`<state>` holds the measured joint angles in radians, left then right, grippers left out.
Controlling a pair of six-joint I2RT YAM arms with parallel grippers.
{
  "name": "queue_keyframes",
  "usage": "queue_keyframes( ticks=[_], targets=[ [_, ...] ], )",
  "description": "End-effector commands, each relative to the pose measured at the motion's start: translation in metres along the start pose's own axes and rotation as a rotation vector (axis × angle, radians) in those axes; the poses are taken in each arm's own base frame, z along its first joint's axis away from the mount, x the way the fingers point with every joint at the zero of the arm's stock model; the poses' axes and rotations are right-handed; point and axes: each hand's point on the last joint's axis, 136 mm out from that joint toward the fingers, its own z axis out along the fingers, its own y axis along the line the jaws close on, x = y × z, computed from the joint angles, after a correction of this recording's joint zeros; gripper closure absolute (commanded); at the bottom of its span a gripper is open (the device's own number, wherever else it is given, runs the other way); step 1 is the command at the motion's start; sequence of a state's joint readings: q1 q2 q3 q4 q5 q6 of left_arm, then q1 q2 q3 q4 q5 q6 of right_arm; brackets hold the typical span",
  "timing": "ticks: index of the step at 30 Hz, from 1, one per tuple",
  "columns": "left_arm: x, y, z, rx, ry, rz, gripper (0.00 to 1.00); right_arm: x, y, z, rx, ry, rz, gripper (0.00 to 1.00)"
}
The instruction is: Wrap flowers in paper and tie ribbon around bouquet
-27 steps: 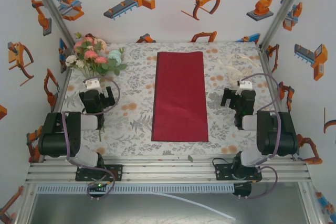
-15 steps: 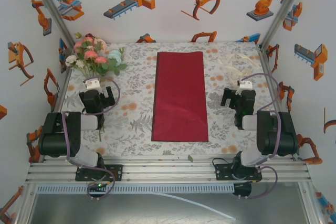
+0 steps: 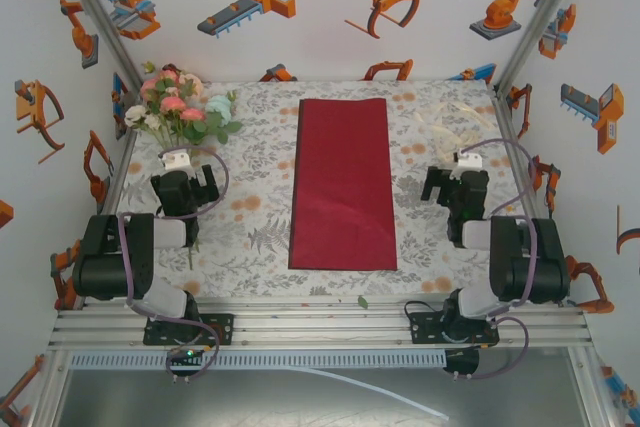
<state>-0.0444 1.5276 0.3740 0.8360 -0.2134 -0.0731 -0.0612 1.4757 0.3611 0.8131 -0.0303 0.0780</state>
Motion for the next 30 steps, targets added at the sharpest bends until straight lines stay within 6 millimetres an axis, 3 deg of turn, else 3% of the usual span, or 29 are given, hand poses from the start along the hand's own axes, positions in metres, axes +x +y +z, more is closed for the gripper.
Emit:
queue_keyframes(
  ticks=[1, 4, 7, 9, 11, 16, 19, 22, 26, 30],
  targets=[
    [-0.023, 0.002, -0.008, -0.013, -0.07, -0.007, 0.03, -0.031, -0.008, -0.016, 0.049, -0.083, 0.017, 0.01],
    [-0.049, 0.0, -0.032, -0.051, -0.122, 0.029, 0.03, -0.054, -0.01, -0.037, 0.082, -0.012, 0.128, 0.05],
    [-0.086, -0.01, -0.07, -0.049, -0.113, -0.084, 0.03, -0.081, 0.028, -0.059, -0.047, 0.079, 0.189, 0.04],
    [-0.103, -0.03, -0.09, 0.061, -0.059, -0.271, 0.03, -0.092, 0.075, -0.076, -0.187, 0.122, 0.118, 0.05],
    [-0.106, -0.062, -0.101, 0.23, 0.046, -0.391, 0.03, -0.094, 0.118, -0.093, -0.293, 0.165, 0.035, 0.05],
    [-0.083, -0.128, -0.122, 0.475, 0.363, -0.45, 0.01, -0.081, 0.221, -0.13, -0.544, 0.262, -0.094, 0.04],
    [-0.067, -0.146, -0.13, 0.549, 0.451, -0.47, 0.0, -0.057, 0.291, -0.154, -0.67, 0.281, -0.265, 0.03],
    [-0.043, -0.144, -0.129, 0.528, 0.512, -0.456, 0.0, -0.017, 0.348, -0.169, -0.759, 0.336, -0.428, 0.02],
    [-0.015, -0.14, -0.132, 0.51, 0.587, -0.418, 0.01, 0.043, 0.389, -0.17, -0.818, 0.443, -0.57, 0.02],
    [0.002, -0.139, -0.134, 0.501, 0.631, -0.41, 0.03, 0.085, 0.411, -0.179, -0.881, 0.501, -0.702, 0.01]
  ],
)
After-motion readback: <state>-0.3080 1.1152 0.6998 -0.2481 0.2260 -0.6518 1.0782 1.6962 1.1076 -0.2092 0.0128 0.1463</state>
